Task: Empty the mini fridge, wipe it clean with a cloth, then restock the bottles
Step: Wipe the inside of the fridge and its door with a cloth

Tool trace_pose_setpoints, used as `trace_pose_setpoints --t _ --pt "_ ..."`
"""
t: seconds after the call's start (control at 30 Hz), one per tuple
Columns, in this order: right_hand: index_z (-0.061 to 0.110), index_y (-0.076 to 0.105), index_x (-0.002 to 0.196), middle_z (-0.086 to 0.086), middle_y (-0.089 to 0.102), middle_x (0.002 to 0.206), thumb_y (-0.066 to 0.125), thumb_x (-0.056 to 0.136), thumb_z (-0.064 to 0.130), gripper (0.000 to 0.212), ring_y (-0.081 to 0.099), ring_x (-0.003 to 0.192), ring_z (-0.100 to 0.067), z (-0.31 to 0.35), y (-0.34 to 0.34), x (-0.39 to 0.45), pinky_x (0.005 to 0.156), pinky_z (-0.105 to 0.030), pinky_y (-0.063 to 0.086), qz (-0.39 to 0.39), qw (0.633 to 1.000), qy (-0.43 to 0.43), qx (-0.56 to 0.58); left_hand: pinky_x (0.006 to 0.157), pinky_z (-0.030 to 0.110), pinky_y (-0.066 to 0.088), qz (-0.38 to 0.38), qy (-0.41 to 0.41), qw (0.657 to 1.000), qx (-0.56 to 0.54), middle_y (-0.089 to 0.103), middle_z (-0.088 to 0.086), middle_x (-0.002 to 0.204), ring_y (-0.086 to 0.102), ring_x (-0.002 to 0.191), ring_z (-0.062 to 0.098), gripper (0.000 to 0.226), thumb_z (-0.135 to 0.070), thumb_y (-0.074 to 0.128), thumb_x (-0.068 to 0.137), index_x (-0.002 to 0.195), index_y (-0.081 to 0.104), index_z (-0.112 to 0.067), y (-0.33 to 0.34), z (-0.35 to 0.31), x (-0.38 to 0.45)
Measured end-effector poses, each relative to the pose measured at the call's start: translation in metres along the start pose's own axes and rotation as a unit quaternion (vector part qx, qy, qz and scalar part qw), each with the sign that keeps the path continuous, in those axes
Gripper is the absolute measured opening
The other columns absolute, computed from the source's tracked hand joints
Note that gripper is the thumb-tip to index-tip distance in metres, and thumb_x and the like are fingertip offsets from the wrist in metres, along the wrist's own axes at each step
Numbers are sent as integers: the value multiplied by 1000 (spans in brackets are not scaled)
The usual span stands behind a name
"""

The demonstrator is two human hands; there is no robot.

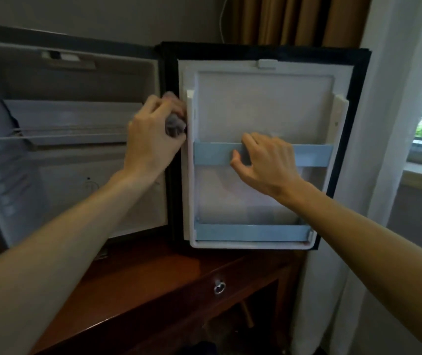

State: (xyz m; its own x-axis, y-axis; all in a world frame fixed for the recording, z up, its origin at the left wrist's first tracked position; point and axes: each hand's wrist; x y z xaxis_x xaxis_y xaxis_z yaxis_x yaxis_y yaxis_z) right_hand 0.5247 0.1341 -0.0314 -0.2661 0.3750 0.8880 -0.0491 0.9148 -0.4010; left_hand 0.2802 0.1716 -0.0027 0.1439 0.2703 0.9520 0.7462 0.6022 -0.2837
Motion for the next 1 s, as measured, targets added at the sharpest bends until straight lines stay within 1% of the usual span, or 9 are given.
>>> trace_pose_setpoints --t 0.1,0.17,0.37,0.5,0.57,0.67,0.8,0.9,1.0 --pt "17 43 72 -3 52 66 51 91 41 32 40 54 -21 0 1 1 55 -30 24 -3 1000 -4 -3 87 39 56 -2 25 999 25 61 1 109 61 97 17 27 -23 75 80 105 67 -20 -8 5 35" --pt "16 43 72 -4 52 67 51 91 41 32 44 55 -23 -1 2 0 55 -30 25 -4 1000 -7 -3 87 44 56 6 33 999 31 63 2 111 62 100 21 27 -26 75 80 105 66 -19 -7 9 36" --pt "16 41 73 -7 54 69 47 92 43 34 46 56 -27 -3 5 0 55 -31 25 -3 1000 -10 -3 76 26 52 26 3 1000 17 64 0 101 62 88 14 24 -19 78 75 96 68 -15 8 12 -26" --pt "14 44 74 -9 55 70 45 92 44 35 49 57 -31 -4 5 0 56 -31 25 1 1000 -9 -14 79 20 47 86 -31 996 13 63 1 109 60 93 12 32 -17 83 73 102 68 -14 21 13 -98" --pt "14 44 75 -9 55 71 44 92 45 36 50 58 -31 -3 6 0 56 -32 26 4 1000 -6 -14 83 25 51 125 -40 991 23 63 2 114 62 100 16 36 -18 84 74 106 68 -14 27 14 -129" --pt "15 43 75 -8 55 70 43 92 45 35 50 58 -31 -2 4 0 54 -33 28 11 1000 -5 -8 84 39 58 193 -39 979 61 60 1 123 62 104 23 39 -19 83 75 110 66 -16 30 14 -149" --pt "17 39 74 -7 54 69 45 92 44 32 50 57 -30 -1 2 0 52 -32 29 21 1000 -5 -5 78 42 58 203 7 974 97 59 1 123 62 99 24 34 -18 80 76 107 65 -16 21 14 -117" --pt "17 40 73 -6 53 68 45 92 43 33 48 55 -28 -3 2 1 53 -31 28 23 1000 -8 -9 82 36 56 152 20 985 78 60 1 121 63 100 23 27 -14 78 76 101 66 -16 6 8 -63" --pt "18 39 73 -5 52 68 46 91 43 32 48 56 -28 -2 0 2 53 -31 27 27 1000 -8 -10 79 36 54 112 57 988 91 62 4 115 64 92 25 20 -12 73 76 95 66 -13 -8 2 -4"
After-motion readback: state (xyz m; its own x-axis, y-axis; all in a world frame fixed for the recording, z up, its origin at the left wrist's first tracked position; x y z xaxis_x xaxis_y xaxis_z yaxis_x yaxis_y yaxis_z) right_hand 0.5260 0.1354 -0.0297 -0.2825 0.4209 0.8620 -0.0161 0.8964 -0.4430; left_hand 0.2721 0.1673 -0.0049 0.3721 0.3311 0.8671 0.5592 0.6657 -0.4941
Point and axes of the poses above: each hand's wrist, its own x-axis towards the middle knuckle, its own y-axis out of the palm, z = x × y
